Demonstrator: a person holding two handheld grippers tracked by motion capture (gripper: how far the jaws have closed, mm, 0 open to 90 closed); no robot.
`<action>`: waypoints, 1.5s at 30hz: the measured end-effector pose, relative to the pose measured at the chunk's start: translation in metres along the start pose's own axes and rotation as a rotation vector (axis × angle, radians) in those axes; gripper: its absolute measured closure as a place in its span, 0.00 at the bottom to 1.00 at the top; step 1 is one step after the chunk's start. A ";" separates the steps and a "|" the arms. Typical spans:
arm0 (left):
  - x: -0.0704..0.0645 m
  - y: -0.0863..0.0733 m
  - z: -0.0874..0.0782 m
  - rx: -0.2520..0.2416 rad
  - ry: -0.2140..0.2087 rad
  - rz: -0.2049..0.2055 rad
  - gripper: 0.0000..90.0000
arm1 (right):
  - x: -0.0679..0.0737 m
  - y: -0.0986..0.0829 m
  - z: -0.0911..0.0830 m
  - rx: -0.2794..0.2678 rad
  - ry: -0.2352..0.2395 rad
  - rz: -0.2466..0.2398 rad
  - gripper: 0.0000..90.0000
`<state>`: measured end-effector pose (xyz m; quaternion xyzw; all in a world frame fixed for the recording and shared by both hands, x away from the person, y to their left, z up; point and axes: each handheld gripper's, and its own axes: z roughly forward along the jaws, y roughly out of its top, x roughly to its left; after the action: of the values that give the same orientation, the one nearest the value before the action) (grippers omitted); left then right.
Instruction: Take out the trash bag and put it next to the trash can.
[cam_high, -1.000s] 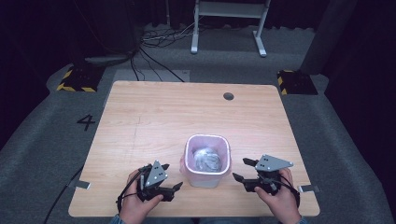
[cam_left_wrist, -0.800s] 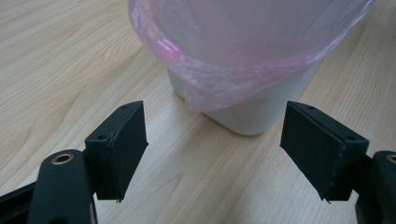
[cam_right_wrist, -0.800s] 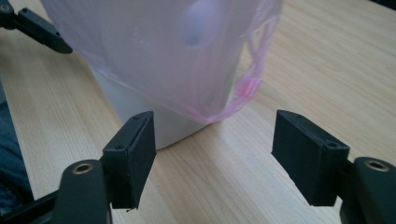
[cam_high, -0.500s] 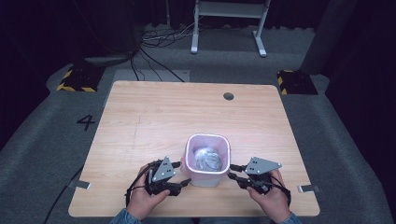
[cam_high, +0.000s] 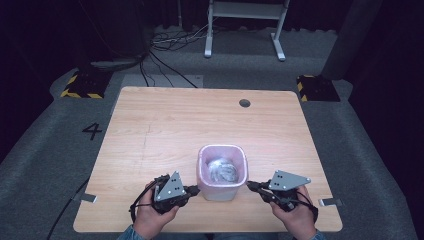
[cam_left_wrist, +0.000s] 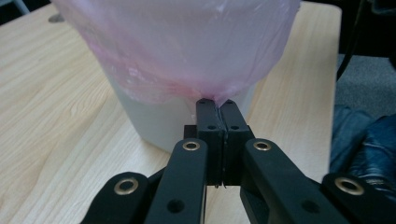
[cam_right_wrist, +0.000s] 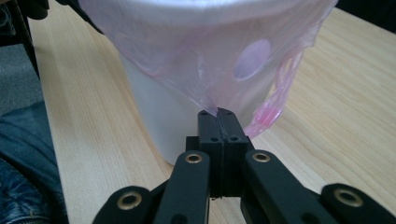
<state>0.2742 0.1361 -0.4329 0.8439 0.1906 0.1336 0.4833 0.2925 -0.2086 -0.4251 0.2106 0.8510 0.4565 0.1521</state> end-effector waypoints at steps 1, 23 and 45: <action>-0.002 0.002 -0.003 -0.005 0.000 0.006 0.99 | 0.001 0.001 -0.002 -0.008 -0.001 0.000 1.00; -0.003 0.028 -0.042 -0.168 -0.072 0.024 0.95 | 0.019 0.038 -0.033 -0.130 -0.025 -0.079 1.00; 0.006 0.034 -0.048 -0.208 0.018 -0.077 0.98 | 0.010 0.052 -0.044 -0.168 -0.055 -0.087 1.00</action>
<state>0.2669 0.1599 -0.3798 0.7801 0.2123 0.1415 0.5713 0.2753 -0.2096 -0.3587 0.1726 0.8135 0.5132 0.2123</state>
